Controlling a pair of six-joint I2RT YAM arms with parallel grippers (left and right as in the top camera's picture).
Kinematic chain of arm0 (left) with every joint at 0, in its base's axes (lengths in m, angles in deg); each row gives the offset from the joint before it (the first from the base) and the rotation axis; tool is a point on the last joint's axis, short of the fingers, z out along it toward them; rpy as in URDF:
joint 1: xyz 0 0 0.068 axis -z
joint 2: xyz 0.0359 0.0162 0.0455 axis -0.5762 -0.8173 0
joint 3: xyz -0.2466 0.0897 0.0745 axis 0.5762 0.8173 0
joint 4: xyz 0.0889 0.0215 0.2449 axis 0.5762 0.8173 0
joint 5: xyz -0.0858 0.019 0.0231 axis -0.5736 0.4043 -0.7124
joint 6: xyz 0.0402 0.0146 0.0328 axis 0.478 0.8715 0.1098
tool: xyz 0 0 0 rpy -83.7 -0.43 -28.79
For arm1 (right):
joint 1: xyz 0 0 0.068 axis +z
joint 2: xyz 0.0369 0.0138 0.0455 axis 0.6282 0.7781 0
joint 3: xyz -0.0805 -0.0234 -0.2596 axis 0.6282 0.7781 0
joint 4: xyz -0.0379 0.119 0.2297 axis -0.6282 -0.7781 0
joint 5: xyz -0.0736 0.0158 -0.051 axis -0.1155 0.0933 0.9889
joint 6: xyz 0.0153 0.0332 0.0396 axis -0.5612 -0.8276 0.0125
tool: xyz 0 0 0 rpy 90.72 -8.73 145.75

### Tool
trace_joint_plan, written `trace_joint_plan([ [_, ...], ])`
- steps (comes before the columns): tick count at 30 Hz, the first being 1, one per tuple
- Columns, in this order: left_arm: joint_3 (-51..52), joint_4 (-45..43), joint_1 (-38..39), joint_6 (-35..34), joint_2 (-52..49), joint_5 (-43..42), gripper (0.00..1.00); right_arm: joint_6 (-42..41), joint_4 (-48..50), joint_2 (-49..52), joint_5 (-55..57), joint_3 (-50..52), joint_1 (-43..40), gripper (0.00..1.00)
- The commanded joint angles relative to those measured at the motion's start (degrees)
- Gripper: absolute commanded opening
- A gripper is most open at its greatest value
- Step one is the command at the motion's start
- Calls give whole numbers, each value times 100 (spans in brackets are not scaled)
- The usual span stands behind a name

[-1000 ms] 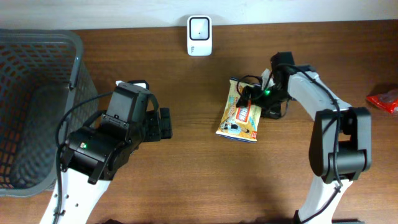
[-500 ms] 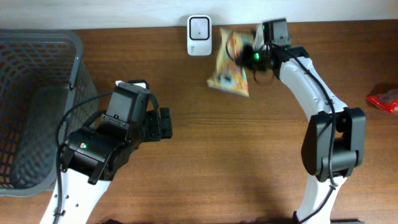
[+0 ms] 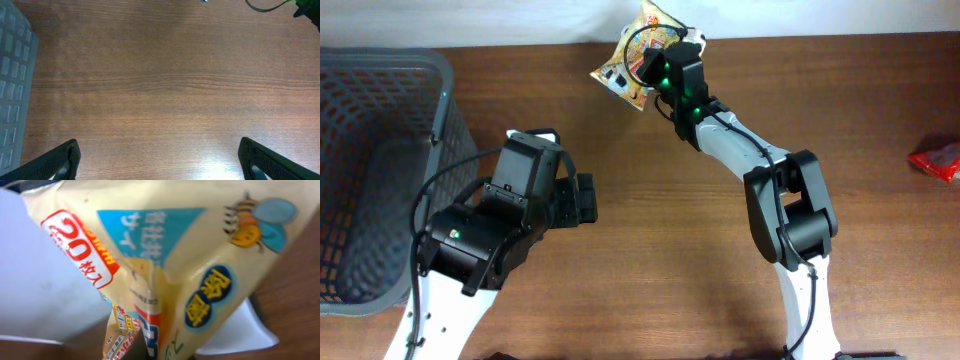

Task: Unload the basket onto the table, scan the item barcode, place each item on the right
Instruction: 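Hold the snack bag over the white scanner with right gripper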

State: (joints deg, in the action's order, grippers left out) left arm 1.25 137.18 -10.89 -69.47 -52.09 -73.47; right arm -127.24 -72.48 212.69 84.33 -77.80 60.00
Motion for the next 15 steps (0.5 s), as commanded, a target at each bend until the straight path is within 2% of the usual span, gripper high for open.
trace_joint_plan([
  [1,-11,2,-9,-70,20,24,99,-2398,339,-87,-608,-168,-66,4],
  [4,-11,2,-9,-70,20,24,99,-4015,170,-87,-435,-170,-76,4],
  [8,-11,2,-9,-70,20,24,99,-4098,-227,-63,22,-170,-175,4],
  [10,-11,2,-9,-70,20,26,99,-3917,-260,-66,-205,-170,-236,4],
  [12,-11,2,-9,-70,20,26,99,-3067,236,-66,-614,-444,-223,4],
  [13,-11,2,-9,-70,20,24,99,-2524,-9,-66,-595,-839,-149,4],
  [15,-11,2,-9,-70,20,24,99,-2223,-651,-66,-251,-1174,-39,4],
])
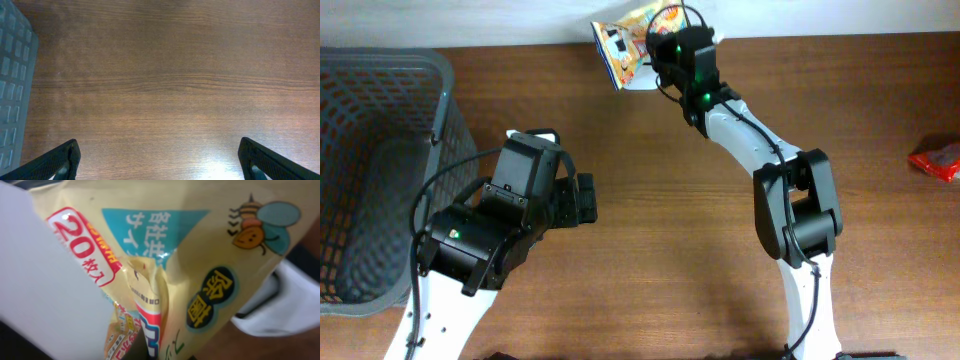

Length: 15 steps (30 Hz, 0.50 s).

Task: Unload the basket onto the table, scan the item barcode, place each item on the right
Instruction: 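Hold the snack bag over the white scanner with right gripper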

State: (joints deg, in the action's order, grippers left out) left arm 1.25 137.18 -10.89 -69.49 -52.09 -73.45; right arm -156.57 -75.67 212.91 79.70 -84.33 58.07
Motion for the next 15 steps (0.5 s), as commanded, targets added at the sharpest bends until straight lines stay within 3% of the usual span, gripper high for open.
trace_joint_plan([
  [1,-11,2,-9,-68,20,24,99,713,-564,-83,501,-531,192,8],
  [3,-11,2,-9,-68,20,22,99,1047,-796,87,573,-531,199,8],
  [6,-11,2,-9,-68,20,22,99,2691,-1047,299,570,-533,184,4],
  [8,-11,2,-9,-68,20,22,99,3154,-990,297,481,-651,184,4],
  [12,-11,2,-9,-68,20,22,99,3154,-1019,275,-374,-1550,142,4],
  [15,-11,2,-9,-68,20,22,99,3150,-1663,280,109,-2059,140,4],
])
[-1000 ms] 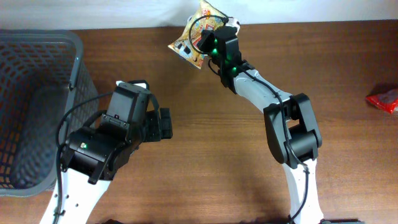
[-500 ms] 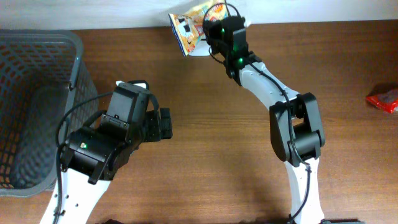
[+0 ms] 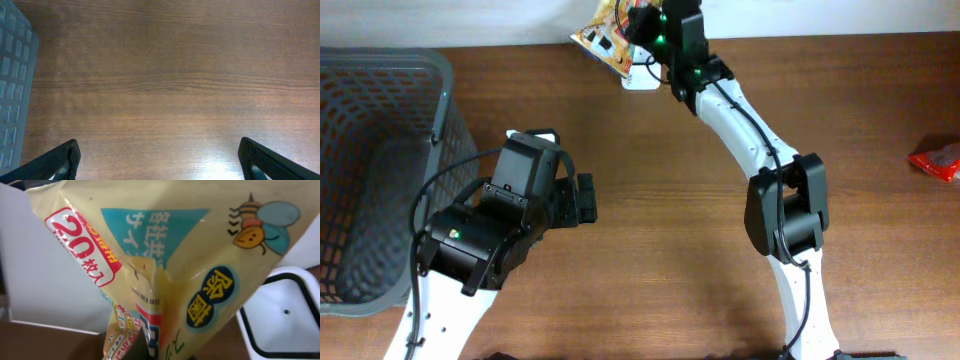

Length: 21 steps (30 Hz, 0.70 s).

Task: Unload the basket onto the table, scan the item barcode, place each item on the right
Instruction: 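Hold the snack bag over the white scanner with right gripper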

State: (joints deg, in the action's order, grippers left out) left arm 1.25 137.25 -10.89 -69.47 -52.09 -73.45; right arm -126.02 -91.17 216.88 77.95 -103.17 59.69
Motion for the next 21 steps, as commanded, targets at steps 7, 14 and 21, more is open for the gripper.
trace_joint_plan([
  [7,-11,-4,-9,-70,20,22,99,-9,-813,599,658,-168,-94,4],
  [14,-11,-4,-9,-70,20,22,99,236,-1484,369,535,-295,-424,4],
  [21,-11,-4,-9,-70,20,22,99,354,-2140,236,-256,-553,-748,4],
])
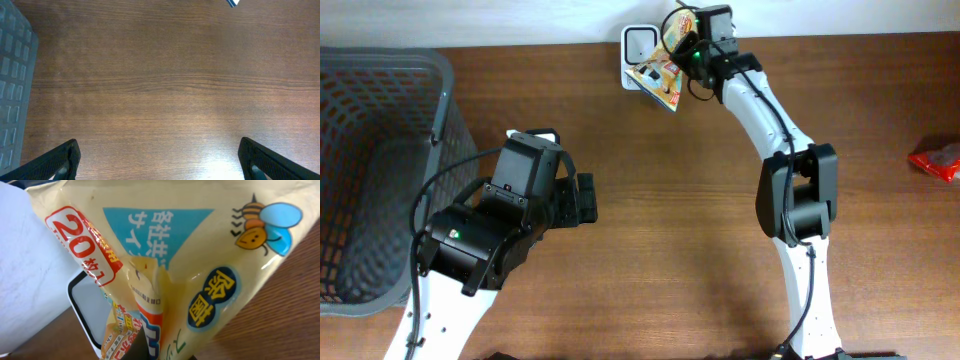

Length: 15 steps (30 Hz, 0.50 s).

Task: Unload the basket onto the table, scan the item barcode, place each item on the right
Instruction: 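Hold the snack bag over the white scanner with right gripper, then carry the snack bag to the right edge beside the red bag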

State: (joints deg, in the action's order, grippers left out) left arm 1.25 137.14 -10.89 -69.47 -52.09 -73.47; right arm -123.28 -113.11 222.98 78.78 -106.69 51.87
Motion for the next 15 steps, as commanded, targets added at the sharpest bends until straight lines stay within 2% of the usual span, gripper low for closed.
trace_joint_plan([
  [1,-11,7,-9,-70,20,24,99,83,55,-400,-404,-251,63,4],
  [4,-11,7,-9,-70,20,24,99,170,168,-463,-732,-363,315,4],
  [5,-11,7,-9,-70,20,24,99,514,273,-463,-654,-363,509,4],
  [9,-11,7,-9,-70,20,24,99,555,275,-367,74,-356,907,4],
  [12,-11,7,-9,-70,20,24,99,1591,140,-120,173,-348,1029,4],
  [15,-11,7,-9,-70,20,24,99,1781,55,-439,66,-356,951,4],
])
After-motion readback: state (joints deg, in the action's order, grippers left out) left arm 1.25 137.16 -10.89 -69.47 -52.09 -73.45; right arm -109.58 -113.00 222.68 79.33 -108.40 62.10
